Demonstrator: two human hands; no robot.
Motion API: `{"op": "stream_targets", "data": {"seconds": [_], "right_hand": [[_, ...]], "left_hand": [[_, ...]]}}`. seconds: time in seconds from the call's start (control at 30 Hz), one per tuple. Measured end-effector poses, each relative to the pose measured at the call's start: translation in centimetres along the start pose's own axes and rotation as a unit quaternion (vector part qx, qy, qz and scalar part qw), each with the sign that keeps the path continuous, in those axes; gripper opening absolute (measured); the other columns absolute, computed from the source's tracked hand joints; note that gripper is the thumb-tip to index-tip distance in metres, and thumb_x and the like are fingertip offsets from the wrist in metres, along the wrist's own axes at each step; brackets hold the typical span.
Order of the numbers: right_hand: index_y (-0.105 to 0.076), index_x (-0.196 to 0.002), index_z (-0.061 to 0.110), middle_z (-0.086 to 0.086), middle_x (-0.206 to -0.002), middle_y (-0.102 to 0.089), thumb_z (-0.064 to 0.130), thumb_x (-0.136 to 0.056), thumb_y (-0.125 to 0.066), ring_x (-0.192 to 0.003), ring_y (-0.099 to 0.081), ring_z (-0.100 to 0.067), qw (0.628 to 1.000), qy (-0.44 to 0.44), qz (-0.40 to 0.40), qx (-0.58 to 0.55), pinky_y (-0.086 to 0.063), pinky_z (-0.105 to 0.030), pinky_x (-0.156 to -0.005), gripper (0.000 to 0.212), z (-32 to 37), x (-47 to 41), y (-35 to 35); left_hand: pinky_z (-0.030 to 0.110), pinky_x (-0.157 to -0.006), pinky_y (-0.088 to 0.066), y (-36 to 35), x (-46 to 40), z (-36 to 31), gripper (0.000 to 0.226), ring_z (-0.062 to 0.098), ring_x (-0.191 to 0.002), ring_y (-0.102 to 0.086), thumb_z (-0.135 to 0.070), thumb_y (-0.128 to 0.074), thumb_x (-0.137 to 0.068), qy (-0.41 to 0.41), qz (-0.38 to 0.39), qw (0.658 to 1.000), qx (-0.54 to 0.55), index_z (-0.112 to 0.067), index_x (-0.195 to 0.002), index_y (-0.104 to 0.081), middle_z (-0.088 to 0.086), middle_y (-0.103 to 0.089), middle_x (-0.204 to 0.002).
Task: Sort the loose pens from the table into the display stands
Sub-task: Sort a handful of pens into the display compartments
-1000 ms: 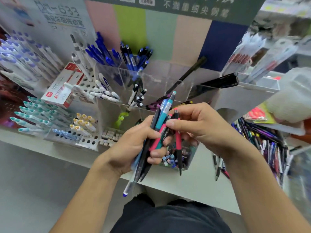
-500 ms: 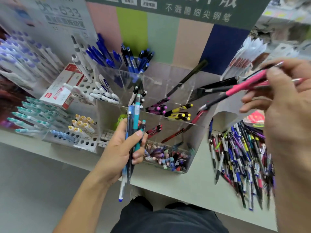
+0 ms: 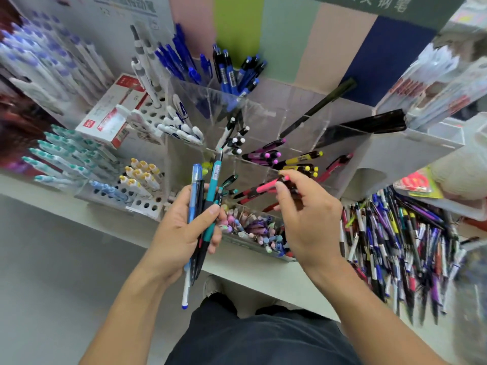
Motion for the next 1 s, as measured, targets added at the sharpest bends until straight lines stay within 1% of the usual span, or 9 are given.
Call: {"op": "stream_targets", "data": {"seconds": [0.1, 0.3, 0.4, 0.47, 0.53, 0.6, 0.7, 0.87, 1.0], "right_hand": [[-0.072, -0.111, 0.007, -0.005, -0.093, -0.074, 0.011, -0.096, -0.066, -0.078, -0.069, -0.019, 0.997, 0.014, 0.038, 0.069, -0.056, -0.036, -0.073, 0.016, -0.6, 0.1, -3.6], [-0.068, -0.112, 0.010, -0.012, -0.102, -0.069, 0.016, -0.096, -0.063, -0.096, -0.064, -0.034, 0.955, -0.068, 0.238, 0.161, -0.052, -0.043, -0.082, 0.017, -3.3, 0.1, -10.0], [-0.067, -0.120, 0.013, -0.008, -0.112, -0.067, 0.016, -0.094, -0.067, -0.100, -0.064, -0.031, 0.953, -0.034, 0.242, 0.177, -0.052, -0.043, -0.087, 0.026, -2.3, -0.2, -8.5], [-0.071, -0.117, 0.015, -0.001, -0.104, -0.072, 0.018, -0.094, -0.069, -0.090, -0.068, -0.021, 0.971, -0.023, 0.200, 0.131, -0.055, -0.038, -0.083, 0.023, -1.3, -0.6, -5.9], [-0.074, -0.105, 0.021, 0.008, -0.085, -0.074, 0.024, -0.096, -0.067, -0.067, -0.066, -0.011, 0.976, -0.118, 0.181, -0.015, -0.056, -0.029, -0.066, 0.012, -1.5, -1.1, -3.9], [-0.074, -0.098, 0.020, 0.005, -0.073, -0.070, 0.030, -0.097, -0.064, -0.054, -0.057, -0.011, 0.927, -0.241, 0.222, -0.182, -0.046, -0.023, -0.048, 0.015, -1.9, -0.8, -4.7], [-0.066, -0.103, -0.005, 0.005, -0.058, -0.052, 0.025, -0.099, -0.062, -0.052, -0.044, -0.009, 0.883, -0.308, 0.204, -0.290, -0.034, -0.018, -0.043, 0.031, -1.8, -0.9, -5.2], [-0.068, -0.096, -0.004, -0.011, -0.070, -0.055, 0.017, -0.098, -0.064, -0.058, -0.050, -0.015, 0.896, -0.281, 0.199, -0.279, -0.041, -0.021, -0.046, 0.021, -1.4, -1.7, -3.7], [-0.066, -0.101, -0.009, -0.031, -0.086, -0.067, 0.014, -0.097, -0.064, -0.069, -0.062, -0.026, 0.856, -0.329, 0.248, -0.312, -0.048, -0.020, -0.048, 0.023, -1.7, -0.7, -3.6]], "left_hand": [[0.027, -0.045, -0.047, 0.0, 0.1, 0.8, 0.040, 0.019, -0.056, -0.057, -0.018, -0.061, -0.087, 0.025, -0.009, 1.000, 0.015, -0.013, -0.125, -0.051, 0.008, -0.067, -0.077], [0.026, -0.045, -0.046, 0.5, -0.5, 0.4, 0.029, 0.019, -0.056, -0.059, -0.005, -0.063, -0.093, 0.024, -0.032, 0.999, -0.002, -0.015, -0.119, -0.055, 0.011, -0.068, -0.079], [0.026, -0.042, -0.043, 0.6, -0.7, 0.0, 0.027, 0.018, -0.053, -0.055, -0.003, -0.066, -0.093, 0.016, -0.042, 0.998, -0.047, -0.016, -0.113, -0.055, 0.012, -0.069, -0.078], [0.027, -0.042, -0.042, 0.4, -0.7, -0.2, 0.025, 0.018, -0.052, -0.054, -0.005, -0.068, -0.093, 0.016, -0.036, 0.997, -0.065, -0.014, -0.112, -0.054, 0.012, -0.071, -0.079], [0.027, -0.041, -0.040, -0.6, -0.8, -0.3, 0.028, 0.018, -0.050, -0.052, -0.005, -0.068, -0.093, 0.019, -0.003, 0.997, -0.079, -0.009, -0.114, -0.051, 0.017, -0.072, -0.083], [0.026, -0.040, -0.039, -2.3, -0.7, -0.4, 0.033, 0.018, -0.049, -0.051, -0.005, -0.068, -0.092, 0.029, 0.051, 0.995, -0.081, -0.006, -0.119, -0.050, 0.019, -0.070, -0.082], [0.025, -0.041, -0.040, -4.7, -0.6, -0.5, 0.038, 0.018, -0.051, -0.052, -0.017, -0.065, -0.090, 0.044, 0.108, 0.992, -0.055, -0.007, -0.123, -0.049, 0.011, -0.071, -0.083], [0.023, -0.045, -0.042, -5.1, -0.5, -0.4, 0.029, 0.017, -0.058, -0.053, -0.025, -0.059, -0.088, 0.061, 0.087, 0.994, 0.011, -0.012, -0.111, -0.048, 0.003, -0.068, -0.078], [0.024, -0.048, -0.044, -5.4, -0.4, 0.2, 0.023, 0.017, -0.062, -0.053, -0.023, -0.058, -0.091, 0.071, 0.085, 0.992, 0.059, -0.012, -0.110, -0.051, 0.006, -0.063, -0.083]]}}
Point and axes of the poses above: each hand's wrist, its own x-axis away from the middle knuckle, its own y-axis out of the back of the hand, z = x × y, the point moved 10 cm from there along -x, towards the middle knuckle
